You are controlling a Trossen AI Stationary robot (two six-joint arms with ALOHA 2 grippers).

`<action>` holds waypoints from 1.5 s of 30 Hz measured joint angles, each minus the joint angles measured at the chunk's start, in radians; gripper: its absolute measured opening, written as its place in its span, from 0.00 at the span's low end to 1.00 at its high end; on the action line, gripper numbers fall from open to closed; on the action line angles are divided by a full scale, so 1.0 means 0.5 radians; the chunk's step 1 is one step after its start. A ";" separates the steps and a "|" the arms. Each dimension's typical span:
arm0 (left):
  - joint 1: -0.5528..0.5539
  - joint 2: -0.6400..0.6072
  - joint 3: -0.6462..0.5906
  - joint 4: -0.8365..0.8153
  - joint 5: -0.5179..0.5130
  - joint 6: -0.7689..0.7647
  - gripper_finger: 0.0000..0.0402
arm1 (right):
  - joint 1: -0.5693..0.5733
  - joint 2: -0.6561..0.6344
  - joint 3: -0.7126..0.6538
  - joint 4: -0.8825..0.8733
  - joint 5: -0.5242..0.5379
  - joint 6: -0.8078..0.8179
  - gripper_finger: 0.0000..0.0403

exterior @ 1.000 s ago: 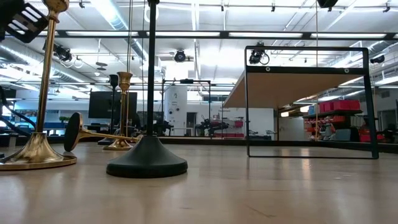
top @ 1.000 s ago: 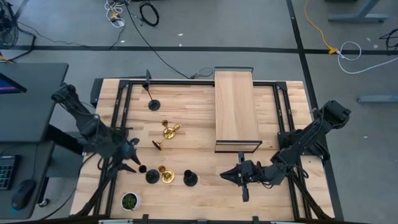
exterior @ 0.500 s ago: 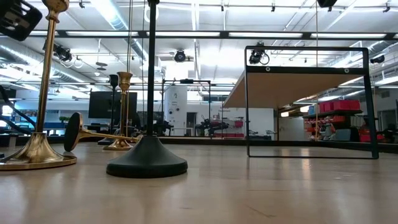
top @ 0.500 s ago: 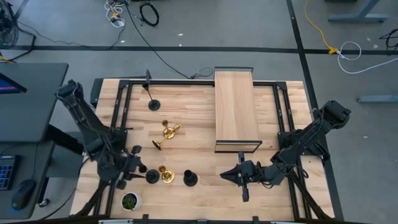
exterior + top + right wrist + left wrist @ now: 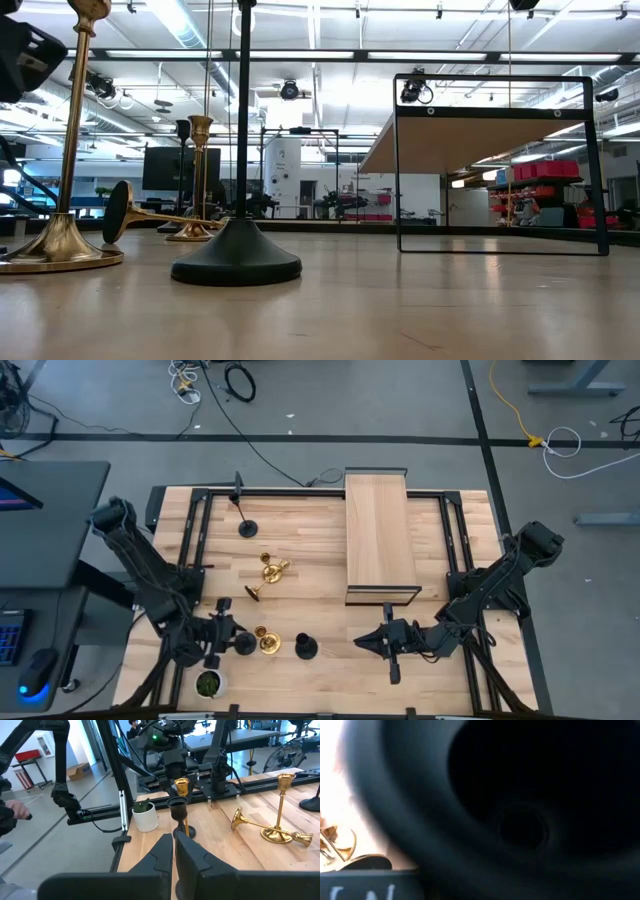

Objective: Pick & Place candle stick holders
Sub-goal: Put the bottom left black candleholder on the shelf

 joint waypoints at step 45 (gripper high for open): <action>0.205 -0.118 1.299 -1.105 -0.335 0.277 0.02 | -0.001 0.000 0.000 -0.024 0.002 0.006 0.05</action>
